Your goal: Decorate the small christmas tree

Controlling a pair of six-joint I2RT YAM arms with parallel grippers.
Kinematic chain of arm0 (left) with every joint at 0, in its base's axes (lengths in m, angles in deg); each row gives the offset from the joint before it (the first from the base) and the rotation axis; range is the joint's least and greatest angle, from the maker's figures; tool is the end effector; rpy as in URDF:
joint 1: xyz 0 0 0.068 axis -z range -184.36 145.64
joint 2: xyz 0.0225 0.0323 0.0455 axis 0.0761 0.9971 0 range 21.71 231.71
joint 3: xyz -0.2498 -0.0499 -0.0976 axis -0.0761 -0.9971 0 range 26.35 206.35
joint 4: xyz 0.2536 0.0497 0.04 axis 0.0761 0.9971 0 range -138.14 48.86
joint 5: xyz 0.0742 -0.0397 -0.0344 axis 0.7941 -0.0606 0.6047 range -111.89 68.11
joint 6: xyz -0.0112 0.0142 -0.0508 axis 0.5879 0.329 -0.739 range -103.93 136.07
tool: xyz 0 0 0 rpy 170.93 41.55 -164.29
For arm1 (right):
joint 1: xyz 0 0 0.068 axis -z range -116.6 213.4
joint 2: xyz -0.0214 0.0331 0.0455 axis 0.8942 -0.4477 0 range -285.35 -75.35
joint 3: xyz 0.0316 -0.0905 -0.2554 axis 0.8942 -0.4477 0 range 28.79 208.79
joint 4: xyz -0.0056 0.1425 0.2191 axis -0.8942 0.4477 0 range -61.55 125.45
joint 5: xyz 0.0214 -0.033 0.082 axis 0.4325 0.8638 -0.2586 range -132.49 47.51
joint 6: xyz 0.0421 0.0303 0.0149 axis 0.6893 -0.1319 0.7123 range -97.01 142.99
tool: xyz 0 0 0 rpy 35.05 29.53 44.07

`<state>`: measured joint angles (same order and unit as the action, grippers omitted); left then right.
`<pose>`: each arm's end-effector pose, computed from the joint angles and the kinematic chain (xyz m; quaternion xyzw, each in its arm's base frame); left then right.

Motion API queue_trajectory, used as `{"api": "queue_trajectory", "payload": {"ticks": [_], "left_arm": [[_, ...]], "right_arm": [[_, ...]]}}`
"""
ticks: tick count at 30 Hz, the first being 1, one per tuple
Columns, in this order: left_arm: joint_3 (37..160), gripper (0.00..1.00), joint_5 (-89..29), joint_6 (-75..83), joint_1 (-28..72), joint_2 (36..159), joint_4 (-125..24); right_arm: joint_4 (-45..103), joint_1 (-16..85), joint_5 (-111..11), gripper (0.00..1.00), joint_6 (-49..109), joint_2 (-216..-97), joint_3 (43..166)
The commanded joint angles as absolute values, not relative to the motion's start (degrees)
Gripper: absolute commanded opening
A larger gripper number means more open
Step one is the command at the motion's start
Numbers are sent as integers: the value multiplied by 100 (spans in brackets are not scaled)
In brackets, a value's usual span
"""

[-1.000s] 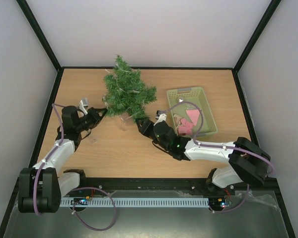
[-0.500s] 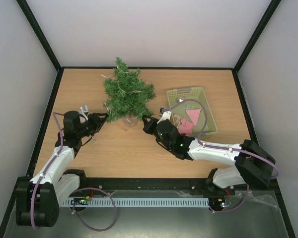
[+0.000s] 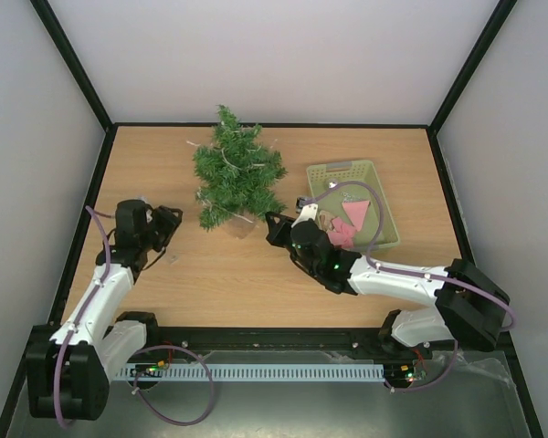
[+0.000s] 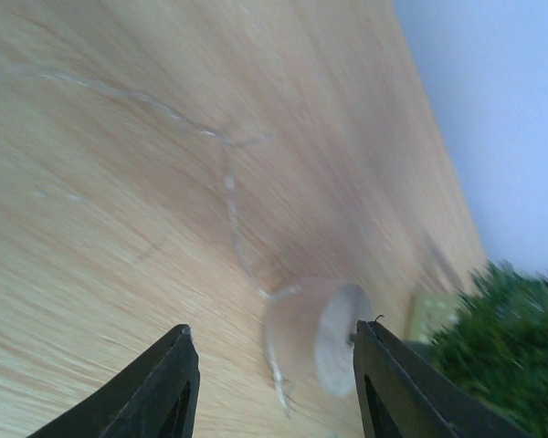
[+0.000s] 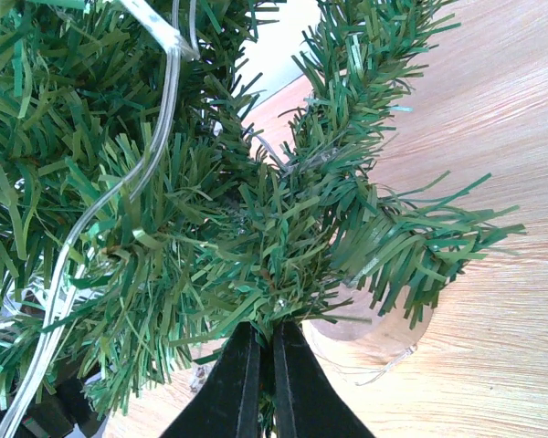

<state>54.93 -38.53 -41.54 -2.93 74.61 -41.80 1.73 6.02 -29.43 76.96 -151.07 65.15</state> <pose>0.2015 -0.0152 0.2228 -0.3416 0.7923 -0.3507 0.3641 0.1622 0.2387 0.2365 0.0479 0.7773 0.4627 0.4235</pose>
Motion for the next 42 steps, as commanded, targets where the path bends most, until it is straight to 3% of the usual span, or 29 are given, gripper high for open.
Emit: {"api": "queue_trajectory", "payload": {"ticks": [1,8,14,19,28,42], "left_arm": [[5762,49,-2679,-4371,-324,7725,-3528],[6118,49,-2372,-5224,-602,8552,-3604],[6929,49,-1588,-5827,-666,9451,-2663],[7238,46,-1786,-6448,-690,10010,-2527],[7686,45,-2282,-7227,-316,10824,-3151],[8688,39,-3127,-7677,-41,12210,-2605]], "right_arm": [[164,619,-2689,2,7546,-14867,6420],[337,618,-2689,17,7495,-14645,6460],[527,619,-2725,31,7484,-14303,6396],[736,619,-2694,38,7514,-13899,6267],[1322,616,-2430,40,7382,-13005,6217],[1820,616,-1820,38,7229,-12367,6143]]}}
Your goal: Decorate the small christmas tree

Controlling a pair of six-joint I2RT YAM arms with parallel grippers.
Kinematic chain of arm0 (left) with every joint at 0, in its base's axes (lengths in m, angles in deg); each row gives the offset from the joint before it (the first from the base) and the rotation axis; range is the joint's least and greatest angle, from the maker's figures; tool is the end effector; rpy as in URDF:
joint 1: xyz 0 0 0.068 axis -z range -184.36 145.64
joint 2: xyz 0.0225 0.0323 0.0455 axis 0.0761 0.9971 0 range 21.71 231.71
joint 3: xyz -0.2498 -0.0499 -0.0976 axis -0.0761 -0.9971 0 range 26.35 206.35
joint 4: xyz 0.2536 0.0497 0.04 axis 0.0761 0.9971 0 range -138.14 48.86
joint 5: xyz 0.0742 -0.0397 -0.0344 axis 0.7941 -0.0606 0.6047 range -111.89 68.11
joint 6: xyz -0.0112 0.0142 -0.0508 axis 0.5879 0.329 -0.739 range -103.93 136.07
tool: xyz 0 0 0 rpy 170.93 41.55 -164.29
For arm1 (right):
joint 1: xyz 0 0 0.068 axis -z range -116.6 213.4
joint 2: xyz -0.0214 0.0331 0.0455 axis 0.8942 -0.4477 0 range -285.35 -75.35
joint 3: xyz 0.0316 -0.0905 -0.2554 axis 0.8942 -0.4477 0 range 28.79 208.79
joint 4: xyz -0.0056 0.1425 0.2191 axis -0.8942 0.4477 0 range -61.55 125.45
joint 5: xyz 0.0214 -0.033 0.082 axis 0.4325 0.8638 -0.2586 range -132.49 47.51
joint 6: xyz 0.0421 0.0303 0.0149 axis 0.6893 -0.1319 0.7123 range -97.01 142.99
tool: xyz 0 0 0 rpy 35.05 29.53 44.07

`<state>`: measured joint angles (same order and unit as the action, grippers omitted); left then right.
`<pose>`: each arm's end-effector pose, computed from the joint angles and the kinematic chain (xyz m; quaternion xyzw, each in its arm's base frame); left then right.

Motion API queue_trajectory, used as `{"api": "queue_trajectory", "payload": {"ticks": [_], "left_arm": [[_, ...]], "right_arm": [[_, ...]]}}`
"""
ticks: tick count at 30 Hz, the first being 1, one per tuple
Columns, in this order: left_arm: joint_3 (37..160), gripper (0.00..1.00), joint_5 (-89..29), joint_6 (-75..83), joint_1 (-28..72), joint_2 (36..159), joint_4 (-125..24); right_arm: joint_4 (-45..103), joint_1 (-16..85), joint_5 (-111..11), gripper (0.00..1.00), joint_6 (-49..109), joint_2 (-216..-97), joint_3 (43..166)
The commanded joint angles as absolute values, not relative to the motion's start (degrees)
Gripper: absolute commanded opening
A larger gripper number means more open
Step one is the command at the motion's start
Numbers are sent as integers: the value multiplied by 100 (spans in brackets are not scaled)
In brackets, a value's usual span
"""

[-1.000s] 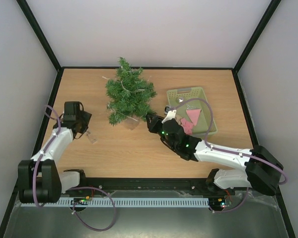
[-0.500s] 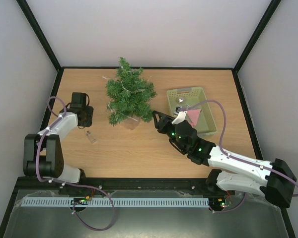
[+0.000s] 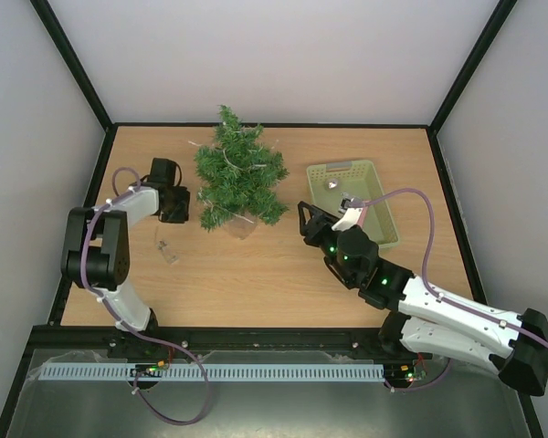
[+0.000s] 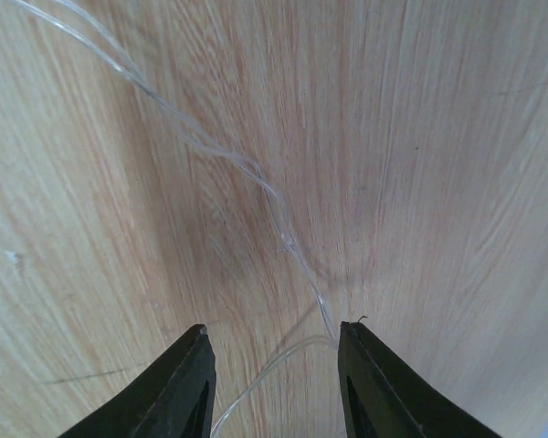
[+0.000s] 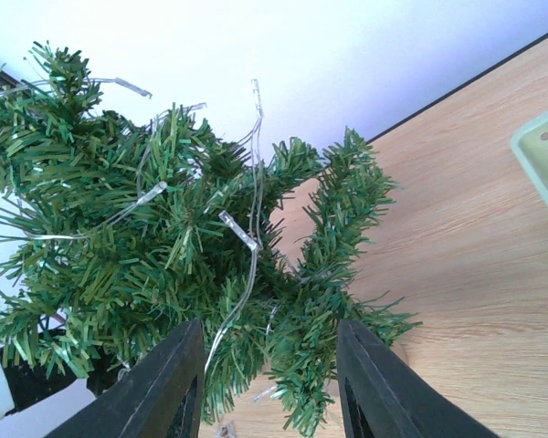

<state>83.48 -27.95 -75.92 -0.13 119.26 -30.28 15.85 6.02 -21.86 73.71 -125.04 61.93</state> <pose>0.3365 -0.0286 0.1690 -0.6554 0.7024 -0.2370 0.1442 0.1228 0.1687 0.2950 0.0802 0.7251 0.4666 0.5001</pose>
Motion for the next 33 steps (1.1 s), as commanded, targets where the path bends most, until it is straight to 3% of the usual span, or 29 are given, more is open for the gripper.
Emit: {"api": "queue_trajectory", "payload": {"ticks": [1,23,30,33], "left_arm": [[8726,39,-3152,-7686,-41,12268,-2574],[9017,37,-3141,-7939,-41,12962,-2578],[8956,24,-3174,-7918,-49,12957,-2745],[8908,12,-3177,-7882,-88,12848,-2787]], "right_arm": [[1829,614,-1787,38,7224,-12354,6140],[1806,610,-1940,37,7298,-12581,6170],[1862,607,-2051,36,7379,-12708,6265],[1887,610,-2044,36,7411,-12699,6266]]}}
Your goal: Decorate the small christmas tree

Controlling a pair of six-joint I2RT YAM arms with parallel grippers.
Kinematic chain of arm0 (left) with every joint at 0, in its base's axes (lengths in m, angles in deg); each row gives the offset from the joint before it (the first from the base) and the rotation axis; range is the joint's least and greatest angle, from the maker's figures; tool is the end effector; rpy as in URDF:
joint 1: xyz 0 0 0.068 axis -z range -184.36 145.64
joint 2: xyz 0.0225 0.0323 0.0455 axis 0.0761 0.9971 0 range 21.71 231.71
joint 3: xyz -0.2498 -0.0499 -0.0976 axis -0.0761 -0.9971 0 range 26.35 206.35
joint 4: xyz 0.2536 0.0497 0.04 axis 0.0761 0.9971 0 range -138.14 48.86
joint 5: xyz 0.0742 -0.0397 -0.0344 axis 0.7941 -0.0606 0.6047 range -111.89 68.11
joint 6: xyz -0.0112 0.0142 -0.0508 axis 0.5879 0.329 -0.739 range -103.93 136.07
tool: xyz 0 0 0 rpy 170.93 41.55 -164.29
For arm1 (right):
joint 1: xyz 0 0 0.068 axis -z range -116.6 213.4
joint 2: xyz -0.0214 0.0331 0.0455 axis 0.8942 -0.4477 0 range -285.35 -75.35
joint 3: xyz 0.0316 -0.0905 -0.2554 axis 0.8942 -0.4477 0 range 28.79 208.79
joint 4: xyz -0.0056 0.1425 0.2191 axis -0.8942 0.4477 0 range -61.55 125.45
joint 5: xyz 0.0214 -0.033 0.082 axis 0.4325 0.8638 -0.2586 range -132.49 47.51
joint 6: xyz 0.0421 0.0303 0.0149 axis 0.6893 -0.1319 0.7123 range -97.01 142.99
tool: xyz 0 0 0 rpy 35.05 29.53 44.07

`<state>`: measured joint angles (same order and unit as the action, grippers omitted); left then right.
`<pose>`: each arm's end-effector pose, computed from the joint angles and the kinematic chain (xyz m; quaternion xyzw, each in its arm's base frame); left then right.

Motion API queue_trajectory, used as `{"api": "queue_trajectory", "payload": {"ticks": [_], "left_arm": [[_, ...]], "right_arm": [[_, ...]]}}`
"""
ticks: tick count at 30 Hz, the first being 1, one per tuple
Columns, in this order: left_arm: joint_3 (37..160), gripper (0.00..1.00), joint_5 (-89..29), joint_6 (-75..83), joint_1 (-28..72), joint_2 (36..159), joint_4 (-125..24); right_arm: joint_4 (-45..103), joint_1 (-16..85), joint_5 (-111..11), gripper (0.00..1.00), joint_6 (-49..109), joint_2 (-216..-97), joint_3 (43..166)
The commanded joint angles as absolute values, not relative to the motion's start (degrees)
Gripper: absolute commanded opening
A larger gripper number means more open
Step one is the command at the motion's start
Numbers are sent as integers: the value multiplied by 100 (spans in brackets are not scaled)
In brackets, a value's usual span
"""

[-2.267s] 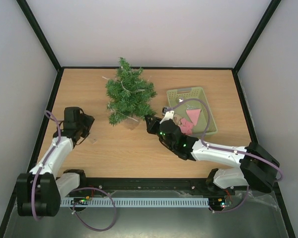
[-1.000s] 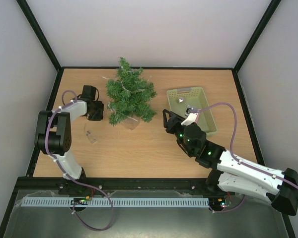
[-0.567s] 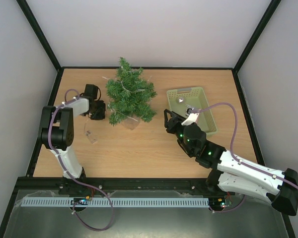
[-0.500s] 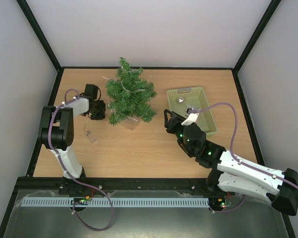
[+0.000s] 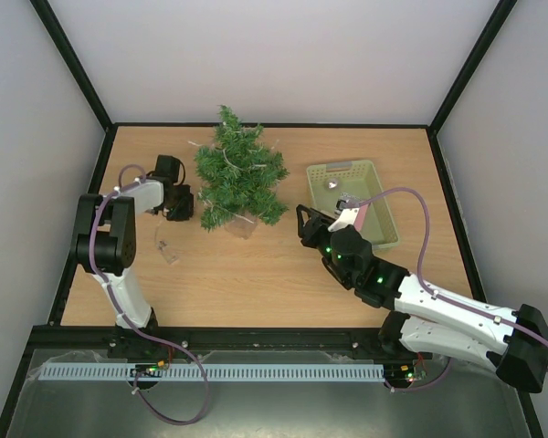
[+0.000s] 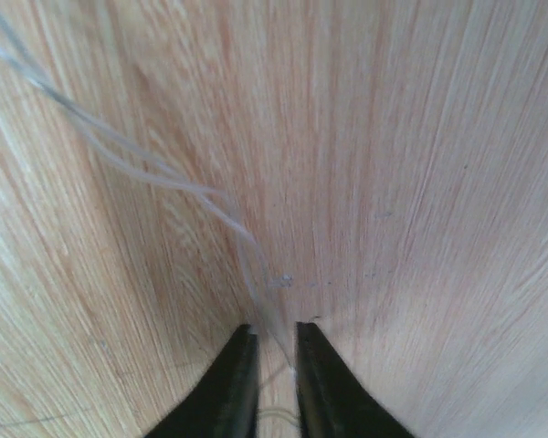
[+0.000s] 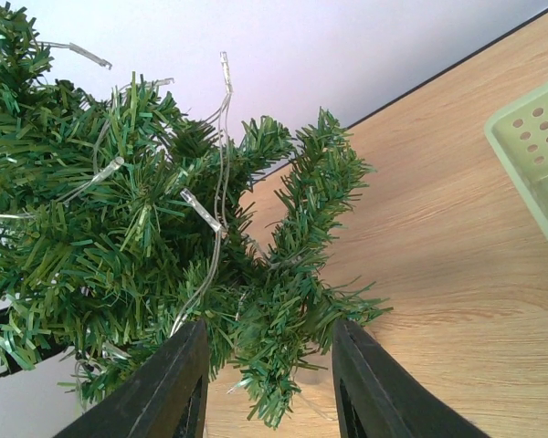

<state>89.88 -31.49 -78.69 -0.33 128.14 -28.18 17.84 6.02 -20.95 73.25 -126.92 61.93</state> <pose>0.3635 -0.0315 0.1468 -0.6755 0.6946 -0.2304 0.0903 0.1260 0.1728 0.2851 0.0766 0.7466 0.4380 0.4948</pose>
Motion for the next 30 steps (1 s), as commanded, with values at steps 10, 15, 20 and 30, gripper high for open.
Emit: {"api": "queue_trajectory", "payload": {"ticks": [10,15,20,30], "left_arm": [[8109,2,-3205,-7413,-43,11692,-2580],[7600,2,-3160,-7094,-14,10780,-2331],[7484,2,-3004,-6911,-6,9848,-2021],[7532,2,-2794,-6693,42,8262,-1234]], "right_arm": [[1982,597,-1942,36,7393,-12612,6240],[2027,601,-1873,37,7289,-12507,6178],[2012,601,-2036,37,7464,-12496,6084],[1928,600,-2066,39,7449,-12544,6009]]}}
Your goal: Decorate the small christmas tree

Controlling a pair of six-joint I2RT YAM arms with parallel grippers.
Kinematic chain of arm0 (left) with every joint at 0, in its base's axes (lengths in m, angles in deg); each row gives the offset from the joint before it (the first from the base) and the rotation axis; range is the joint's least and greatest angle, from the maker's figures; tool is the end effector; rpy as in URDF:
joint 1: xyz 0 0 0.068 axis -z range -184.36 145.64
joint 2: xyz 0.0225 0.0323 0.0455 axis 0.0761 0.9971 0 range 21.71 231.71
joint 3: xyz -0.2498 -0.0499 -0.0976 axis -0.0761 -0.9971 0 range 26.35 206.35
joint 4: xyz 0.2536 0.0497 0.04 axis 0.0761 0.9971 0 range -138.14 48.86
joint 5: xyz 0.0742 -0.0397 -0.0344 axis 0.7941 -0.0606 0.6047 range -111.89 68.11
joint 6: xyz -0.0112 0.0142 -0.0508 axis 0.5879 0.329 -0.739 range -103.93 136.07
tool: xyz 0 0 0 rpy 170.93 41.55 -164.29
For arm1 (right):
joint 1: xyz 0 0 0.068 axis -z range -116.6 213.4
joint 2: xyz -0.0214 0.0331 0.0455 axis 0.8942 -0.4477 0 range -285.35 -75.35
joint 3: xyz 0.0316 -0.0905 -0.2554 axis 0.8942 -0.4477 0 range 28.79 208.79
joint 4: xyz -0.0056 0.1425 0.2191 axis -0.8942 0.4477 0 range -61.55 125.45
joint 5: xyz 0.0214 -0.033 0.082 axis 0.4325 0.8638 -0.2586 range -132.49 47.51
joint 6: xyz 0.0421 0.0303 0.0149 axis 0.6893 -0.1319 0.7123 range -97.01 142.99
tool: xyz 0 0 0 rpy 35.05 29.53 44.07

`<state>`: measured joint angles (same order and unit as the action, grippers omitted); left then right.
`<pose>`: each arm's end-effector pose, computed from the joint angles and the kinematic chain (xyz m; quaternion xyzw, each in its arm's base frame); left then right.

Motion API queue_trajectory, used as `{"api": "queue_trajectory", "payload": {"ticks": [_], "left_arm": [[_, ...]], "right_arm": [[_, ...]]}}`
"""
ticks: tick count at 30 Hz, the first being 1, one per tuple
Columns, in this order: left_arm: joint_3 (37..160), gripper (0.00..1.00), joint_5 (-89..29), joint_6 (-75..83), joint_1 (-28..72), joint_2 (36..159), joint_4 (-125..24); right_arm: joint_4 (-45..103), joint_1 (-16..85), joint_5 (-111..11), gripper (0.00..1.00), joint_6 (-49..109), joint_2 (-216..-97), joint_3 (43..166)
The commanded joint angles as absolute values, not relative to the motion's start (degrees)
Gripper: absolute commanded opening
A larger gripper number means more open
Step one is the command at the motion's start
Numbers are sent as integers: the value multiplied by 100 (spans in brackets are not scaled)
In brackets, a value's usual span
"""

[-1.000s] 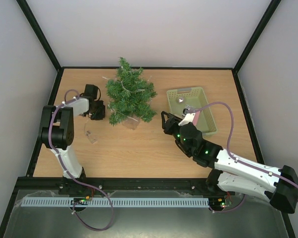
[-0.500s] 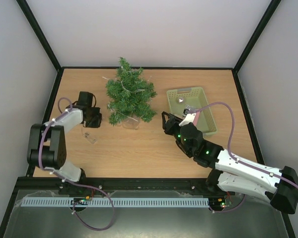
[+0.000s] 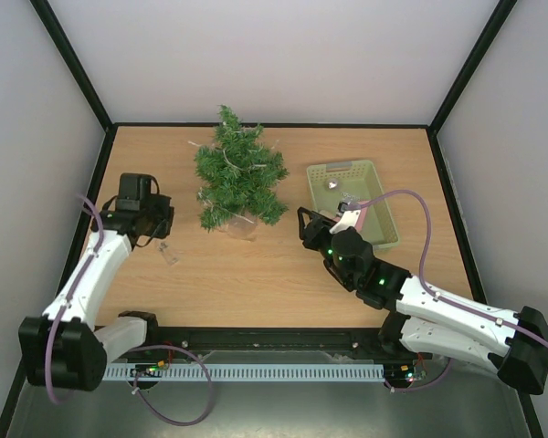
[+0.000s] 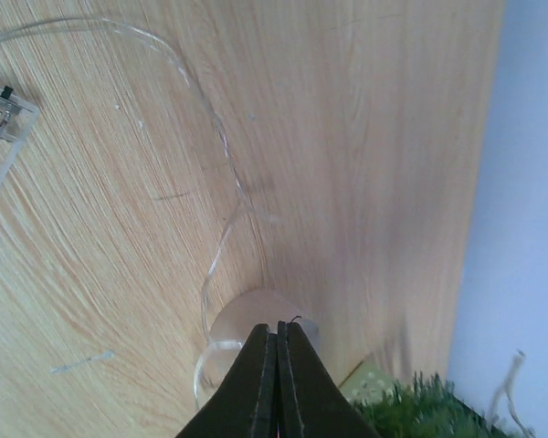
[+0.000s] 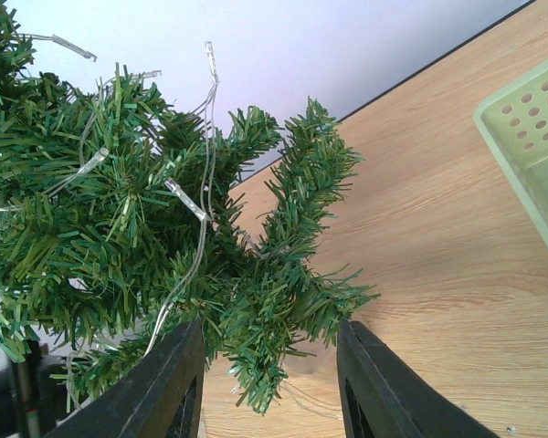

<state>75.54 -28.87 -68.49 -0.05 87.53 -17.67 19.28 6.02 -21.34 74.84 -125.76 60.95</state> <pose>0.2373 -0.0222 0.2617 -0.5817 0.7248 -0.2959 0.2208 0.1235 0.1693 0.2802 0.0828 0.7528 0.4392 0.4832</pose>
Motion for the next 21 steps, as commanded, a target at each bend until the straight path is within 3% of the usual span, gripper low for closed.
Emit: {"api": "queue_trajectory", "payload": {"ticks": [1,7,13,21], "left_arm": [[7517,2,-2763,-6672,59,8102,-1149],[7009,2,-2473,-6569,135,7268,-1253],[6500,32,-3005,-6753,144,7708,-2180],[7121,46,-3089,-6020,75,9767,-3447]], "right_arm": [[1890,599,-2110,39,7407,-12549,6011],[1824,597,-2424,40,7570,-12528,5987],[1946,588,-2443,39,7772,-12402,5971],[1900,575,-2456,39,7810,-12427,5998]]}}
